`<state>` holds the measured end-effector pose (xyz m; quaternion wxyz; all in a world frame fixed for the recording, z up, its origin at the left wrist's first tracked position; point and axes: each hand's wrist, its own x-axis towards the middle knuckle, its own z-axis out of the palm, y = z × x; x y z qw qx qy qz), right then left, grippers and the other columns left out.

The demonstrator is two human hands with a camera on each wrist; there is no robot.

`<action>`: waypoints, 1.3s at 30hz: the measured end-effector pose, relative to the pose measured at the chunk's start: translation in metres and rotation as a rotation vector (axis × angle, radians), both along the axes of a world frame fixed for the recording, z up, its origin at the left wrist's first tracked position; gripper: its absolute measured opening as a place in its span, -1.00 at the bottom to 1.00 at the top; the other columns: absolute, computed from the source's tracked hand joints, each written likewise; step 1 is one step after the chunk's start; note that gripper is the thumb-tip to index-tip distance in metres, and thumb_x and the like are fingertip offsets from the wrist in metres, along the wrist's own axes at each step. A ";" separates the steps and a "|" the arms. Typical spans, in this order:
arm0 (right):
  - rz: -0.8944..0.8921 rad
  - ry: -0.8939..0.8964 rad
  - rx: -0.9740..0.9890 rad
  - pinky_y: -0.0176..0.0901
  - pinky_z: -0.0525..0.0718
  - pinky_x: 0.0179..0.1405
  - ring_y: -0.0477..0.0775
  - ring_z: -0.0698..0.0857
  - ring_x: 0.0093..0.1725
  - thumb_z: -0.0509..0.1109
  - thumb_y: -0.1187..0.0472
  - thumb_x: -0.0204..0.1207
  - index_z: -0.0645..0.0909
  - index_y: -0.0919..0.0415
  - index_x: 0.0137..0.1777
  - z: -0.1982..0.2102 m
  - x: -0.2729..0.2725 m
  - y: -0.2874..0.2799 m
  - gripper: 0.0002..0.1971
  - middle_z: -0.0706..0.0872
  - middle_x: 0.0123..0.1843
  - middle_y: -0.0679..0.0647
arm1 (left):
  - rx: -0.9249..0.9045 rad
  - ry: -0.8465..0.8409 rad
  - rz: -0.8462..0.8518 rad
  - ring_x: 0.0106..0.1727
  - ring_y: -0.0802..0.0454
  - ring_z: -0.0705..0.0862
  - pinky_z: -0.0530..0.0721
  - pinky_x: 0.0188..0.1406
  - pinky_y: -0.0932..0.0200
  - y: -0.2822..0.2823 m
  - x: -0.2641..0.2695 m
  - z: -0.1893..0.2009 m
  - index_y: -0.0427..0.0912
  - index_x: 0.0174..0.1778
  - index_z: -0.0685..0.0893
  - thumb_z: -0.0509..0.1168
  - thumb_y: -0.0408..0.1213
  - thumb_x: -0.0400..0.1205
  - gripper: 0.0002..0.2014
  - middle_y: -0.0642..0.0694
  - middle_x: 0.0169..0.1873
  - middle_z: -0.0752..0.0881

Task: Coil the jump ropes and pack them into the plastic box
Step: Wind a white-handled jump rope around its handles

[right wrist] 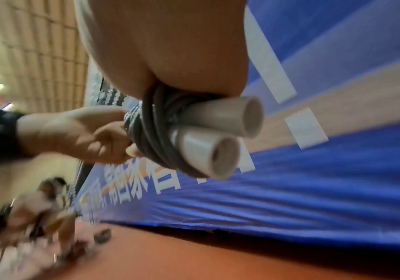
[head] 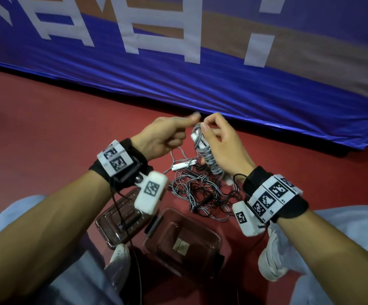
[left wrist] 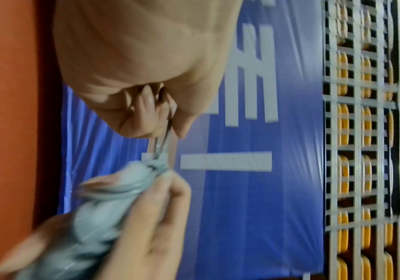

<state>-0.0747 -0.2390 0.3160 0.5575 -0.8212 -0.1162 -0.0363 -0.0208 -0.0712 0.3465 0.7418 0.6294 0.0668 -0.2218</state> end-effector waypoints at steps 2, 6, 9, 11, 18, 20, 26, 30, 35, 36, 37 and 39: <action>0.075 -0.110 -0.182 0.21 0.77 -0.29 0.15 0.76 -0.30 0.20 -0.06 0.82 0.46 -0.01 0.10 -0.003 -0.003 0.002 -0.84 0.78 -0.12 0.04 | -0.125 0.145 0.035 -0.66 0.25 0.13 -0.02 -0.80 0.40 0.009 0.009 0.009 -0.06 -0.37 0.36 0.36 -0.20 0.70 -0.63 0.07 -0.56 0.20; 0.096 -0.218 -0.380 0.22 0.70 -0.26 0.08 0.68 -0.26 0.12 -0.20 0.80 0.39 -0.03 0.00 -0.017 -0.008 0.013 -0.72 0.71 -0.19 -0.05 | -0.059 0.192 0.054 -0.69 0.25 0.16 0.06 -0.86 0.42 0.018 0.016 0.010 -0.08 -0.33 0.31 0.31 -0.24 0.73 -0.64 0.04 -0.55 0.21; 0.022 -0.210 -0.335 0.19 0.65 -0.39 0.16 0.62 -0.39 0.10 -0.24 0.80 0.31 0.05 -0.11 -0.021 -0.006 0.020 -0.60 0.68 -0.34 0.04 | -0.042 0.156 0.106 -0.70 0.24 0.16 0.07 -0.85 0.41 0.021 0.018 0.009 -0.09 -0.32 0.32 0.35 -0.27 0.71 -0.63 0.02 -0.54 0.25; -0.045 -0.201 -0.241 0.13 0.57 -0.41 0.17 0.56 -0.41 0.21 -0.17 0.78 0.30 0.10 -0.18 -0.024 -0.003 0.022 -0.58 0.63 -0.39 0.09 | 0.033 0.039 0.112 -0.64 0.20 0.17 0.08 -0.80 0.36 0.022 0.018 0.011 -0.09 -0.34 0.37 0.43 -0.29 0.65 -0.63 0.00 -0.51 0.29; 0.051 0.131 0.012 -0.08 0.59 -0.26 0.05 0.69 -0.33 0.38 -0.12 0.70 0.54 0.10 0.01 -0.042 0.006 0.020 -0.72 0.78 -0.30 -0.14 | 0.143 -0.148 -0.027 -0.53 0.10 0.22 0.13 -0.60 0.24 0.019 0.011 0.011 -0.06 -0.38 0.39 0.43 -0.36 0.62 -0.63 -0.02 -0.50 0.29; 0.139 0.315 0.069 -0.13 0.62 -0.22 0.06 0.74 -0.31 0.24 -0.15 0.76 0.62 -0.06 0.11 -0.047 0.009 0.020 -0.77 0.80 -0.30 -0.22 | 0.161 -0.208 -0.061 -0.53 0.11 0.28 0.26 -0.58 0.27 0.017 0.009 0.008 -0.05 -0.35 0.41 0.42 -0.39 0.63 -0.65 0.00 -0.50 0.31; 0.201 0.563 0.289 0.15 0.77 0.25 0.23 0.84 0.08 0.30 -0.46 0.50 0.73 0.19 0.27 -0.070 0.010 0.033 -0.28 0.86 0.11 0.24 | 0.155 -0.215 -0.070 -0.52 0.18 0.35 0.35 -0.51 0.30 0.015 0.008 -0.007 -0.07 -0.20 0.54 0.43 -0.34 0.63 -0.80 0.06 -0.47 0.39; 0.169 0.561 0.098 -0.11 0.73 0.24 -0.05 0.83 0.03 0.56 -0.19 0.51 0.69 -0.01 0.31 -0.086 0.007 0.041 -0.56 0.88 0.02 -0.04 | 0.332 -0.232 -0.062 -0.43 0.17 0.48 0.42 -0.50 0.30 0.018 0.010 -0.027 -0.09 -0.18 0.60 0.43 -0.35 0.63 -0.85 0.01 -0.34 0.56; 0.216 0.791 0.107 -0.06 0.82 -0.01 0.06 0.80 -0.13 0.55 0.07 0.60 0.66 0.08 0.08 -0.138 -0.010 0.065 -0.83 0.84 -0.08 0.06 | 0.532 -0.102 -0.230 -0.07 0.02 0.67 0.63 -0.25 0.16 0.032 -0.004 -0.068 -0.13 0.29 0.54 0.47 -0.26 0.61 -0.63 -0.07 0.01 0.73; 0.250 0.813 0.062 -0.04 0.82 0.03 0.05 0.80 -0.15 0.53 0.06 0.63 0.65 0.10 0.08 -0.154 -0.016 0.067 -0.83 0.84 -0.09 0.10 | 0.551 -0.033 -0.304 0.05 -0.04 0.71 0.69 -0.12 0.09 0.034 -0.009 -0.076 -0.06 0.37 0.43 0.48 -0.21 0.61 -0.53 -0.13 0.12 0.72; 0.275 0.816 -0.009 -0.07 0.81 0.06 0.06 0.80 -0.14 0.50 0.04 0.65 0.64 0.09 0.07 -0.174 -0.019 0.069 -0.84 0.83 -0.07 0.14 | 0.593 0.015 -0.369 0.12 -0.09 0.72 0.72 -0.03 0.05 0.037 -0.014 -0.089 -0.03 0.36 0.37 0.46 -0.16 0.63 -0.53 -0.17 0.19 0.70; 0.318 0.851 -0.220 0.05 0.76 0.23 0.17 0.79 0.04 0.47 -0.06 0.66 0.65 0.11 0.06 -0.223 -0.023 0.071 -0.76 0.81 0.09 0.26 | 0.738 0.044 -0.480 0.08 -0.14 0.75 0.73 -0.10 0.08 0.043 -0.030 -0.115 -0.17 0.29 0.49 0.39 -0.16 0.68 -0.66 -0.22 0.17 0.72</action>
